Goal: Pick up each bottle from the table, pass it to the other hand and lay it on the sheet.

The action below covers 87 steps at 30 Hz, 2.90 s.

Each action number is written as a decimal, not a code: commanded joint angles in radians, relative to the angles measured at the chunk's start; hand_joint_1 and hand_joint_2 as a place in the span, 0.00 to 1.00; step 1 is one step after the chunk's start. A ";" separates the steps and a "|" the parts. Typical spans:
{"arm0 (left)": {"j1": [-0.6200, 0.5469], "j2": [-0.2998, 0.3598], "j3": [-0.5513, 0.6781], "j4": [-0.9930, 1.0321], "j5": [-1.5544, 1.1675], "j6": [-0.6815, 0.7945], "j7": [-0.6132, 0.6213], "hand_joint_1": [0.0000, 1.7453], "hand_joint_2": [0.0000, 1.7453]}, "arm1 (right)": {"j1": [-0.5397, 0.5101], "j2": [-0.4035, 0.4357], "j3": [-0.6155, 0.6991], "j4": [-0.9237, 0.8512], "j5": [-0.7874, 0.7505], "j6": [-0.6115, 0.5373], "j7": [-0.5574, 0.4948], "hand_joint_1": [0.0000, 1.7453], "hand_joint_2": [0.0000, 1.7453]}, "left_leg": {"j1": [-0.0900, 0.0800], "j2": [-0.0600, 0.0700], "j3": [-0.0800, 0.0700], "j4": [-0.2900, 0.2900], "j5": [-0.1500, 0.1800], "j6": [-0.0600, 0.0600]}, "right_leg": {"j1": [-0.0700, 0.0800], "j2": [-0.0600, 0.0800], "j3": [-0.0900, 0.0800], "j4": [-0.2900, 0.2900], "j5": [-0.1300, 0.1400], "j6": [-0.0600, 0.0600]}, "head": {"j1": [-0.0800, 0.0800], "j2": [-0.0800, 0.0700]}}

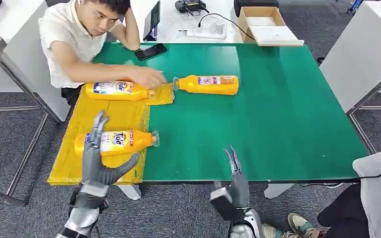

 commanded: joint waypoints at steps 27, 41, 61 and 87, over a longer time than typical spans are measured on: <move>0.044 -0.051 0.037 -0.078 -0.022 0.049 0.064 0.00 1.00 | -0.364 -0.275 0.129 0.165 0.354 0.351 0.425 0.00 1.00 | 0.000 0.003 0.002 0.000 0.000 -0.001 | 0.000 0.002 0.002 0.000 0.001 -0.001 | 0.000 0.000; -0.019 -0.047 -0.006 -0.006 -0.025 0.040 0.094 0.00 1.00 | -0.534 -0.214 0.230 0.353 0.291 0.456 0.438 0.00 1.00 | 0.000 0.003 0.002 0.000 0.000 -0.001 | 0.000 0.002 0.001 0.000 0.001 -0.001 | 0.000 0.000; -0.179 -0.012 -0.105 0.204 0.060 -0.180 0.194 0.00 1.00 | -0.773 -0.290 0.492 0.675 0.233 0.866 0.538 0.00 1.00 | -0.001 -0.002 0.005 0.000 0.001 -0.001 | 0.000 -0.003 0.005 -0.001 0.000 0.000 | 0.000 0.000; -0.073 -0.015 -0.053 0.068 0.070 -0.140 0.200 0.00 1.00 | -0.556 -0.232 0.421 0.402 0.040 0.455 0.381 1.00 1.00 | 0.001 0.003 0.007 0.000 0.000 -0.001 | 0.001 0.001 0.007 -0.001 0.001 -0.001 | 0.000 0.000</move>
